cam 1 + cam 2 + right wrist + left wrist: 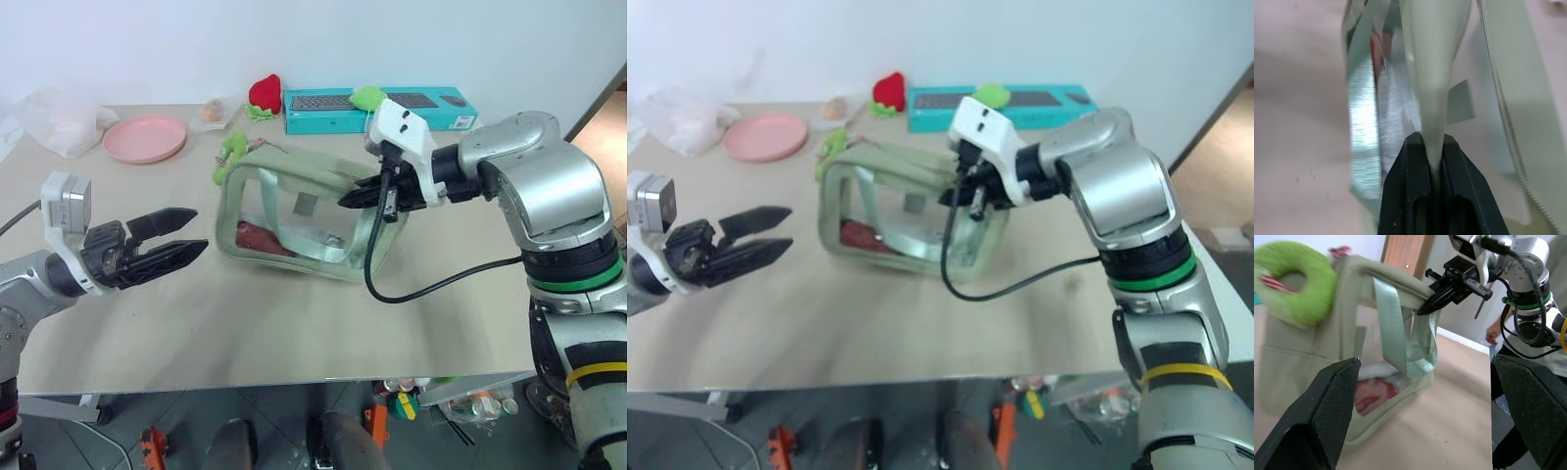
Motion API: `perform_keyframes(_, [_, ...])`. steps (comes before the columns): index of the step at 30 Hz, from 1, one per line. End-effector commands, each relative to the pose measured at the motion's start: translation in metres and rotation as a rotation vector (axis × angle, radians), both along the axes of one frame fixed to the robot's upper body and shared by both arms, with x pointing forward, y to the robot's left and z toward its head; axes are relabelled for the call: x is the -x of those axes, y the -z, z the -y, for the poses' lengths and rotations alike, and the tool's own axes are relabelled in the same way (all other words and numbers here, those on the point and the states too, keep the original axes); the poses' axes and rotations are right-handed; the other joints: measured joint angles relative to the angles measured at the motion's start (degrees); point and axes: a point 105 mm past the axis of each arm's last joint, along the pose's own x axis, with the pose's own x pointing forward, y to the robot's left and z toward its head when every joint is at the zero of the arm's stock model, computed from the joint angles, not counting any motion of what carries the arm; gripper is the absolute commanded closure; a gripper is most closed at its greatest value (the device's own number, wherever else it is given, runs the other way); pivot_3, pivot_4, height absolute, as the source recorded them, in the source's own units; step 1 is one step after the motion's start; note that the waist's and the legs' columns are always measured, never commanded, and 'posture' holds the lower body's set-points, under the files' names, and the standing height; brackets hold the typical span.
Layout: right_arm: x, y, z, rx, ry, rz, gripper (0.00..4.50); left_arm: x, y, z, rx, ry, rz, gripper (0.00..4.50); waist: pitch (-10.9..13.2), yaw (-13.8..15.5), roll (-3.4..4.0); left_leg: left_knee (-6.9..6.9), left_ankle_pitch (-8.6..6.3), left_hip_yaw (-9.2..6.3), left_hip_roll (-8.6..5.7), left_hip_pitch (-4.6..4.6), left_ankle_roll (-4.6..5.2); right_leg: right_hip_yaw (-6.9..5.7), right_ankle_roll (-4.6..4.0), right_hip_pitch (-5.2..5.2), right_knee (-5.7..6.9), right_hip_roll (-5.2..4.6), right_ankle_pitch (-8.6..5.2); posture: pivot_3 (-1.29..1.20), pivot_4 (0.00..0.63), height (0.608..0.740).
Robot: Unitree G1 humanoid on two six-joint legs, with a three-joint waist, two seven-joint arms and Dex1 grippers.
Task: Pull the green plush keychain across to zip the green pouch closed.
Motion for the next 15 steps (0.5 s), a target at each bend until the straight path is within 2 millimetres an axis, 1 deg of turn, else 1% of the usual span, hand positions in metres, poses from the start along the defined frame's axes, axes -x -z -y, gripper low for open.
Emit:
perform_keyframes(1, [0.002,-0.005,-0.011,-0.008,-0.013,0.049,4.43,0.002,-0.012,-0.001,0.003,0.005,0.047,0.00,0.0,0.0,0.00,0.01,0.00,0.01,-0.01,0.00,0.00,0.01,0.00,0.00,0.00,-0.02,0.00,0.00,0.150,0.740])
perform_keyframes(5, [0.005,0.007,-0.019,0.004,-0.057,0.040,4.43,0.002,-0.022,-0.006,0.003,-0.008,0.081,0.00,0.0,0.0,-0.01,0.02,0.00,0.03,-0.03,-0.05,0.00,0.02,0.03,0.00,0.00,-0.15,-0.01,0.00,0.150,0.740])
perform_keyframes(6, [0.005,0.009,-0.020,0.006,-0.059,0.039,4.43,0.002,-0.026,-0.008,0.012,-0.015,0.092,0.00,0.0,0.0,-0.01,0.02,0.00,0.04,-0.05,-0.05,0.00,0.03,0.06,0.00,-0.01,-0.19,-0.02,0.00,0.150,0.740])
perform_keyframes(8, [0.005,0.015,-0.025,0.010,-0.072,0.034,4.43,0.005,-0.040,-0.016,0.032,-0.028,0.124,0.00,0.0,0.0,-0.03,0.02,0.00,0.07,-0.06,-0.05,0.00,0.05,0.07,0.00,-0.01,-0.20,-0.02,0.00,0.150,0.740])
perform_keyframes(9, [0.004,0.017,-0.026,0.011,-0.073,0.034,4.43,0.008,-0.043,-0.018,0.021,-0.030,0.130,0.00,0.0,0.0,-0.06,0.03,0.00,0.06,-0.06,-0.05,0.00,0.05,0.08,0.00,-0.01,-0.19,-0.01,0.00,0.150,0.740])
perform_keyframes(12, [0.002,0.018,-0.029,0.002,-0.071,0.030,4.43,0.012,-0.038,-0.029,-0.068,-0.059,0.113,0.00,0.0,-0.3,-0.03,0.01,0.00,0.05,-0.03,-0.02,0.00,0.04,0.07,0.00,-0.01,-0.12,-0.01,0.00,0.150,0.740])
perform_keyframes(15, [0.000,0.018,-0.029,-0.005,-0.070,0.026,4.43,0.013,-0.037,-0.037,-0.084,-0.072,0.092,0.00,0.0,-0.3,-0.03,-0.01,0.00,0.04,0.00,0.00,0.00,0.01,0.05,0.00,-0.01,-0.11,-0.02,0.00,0.150,0.740])
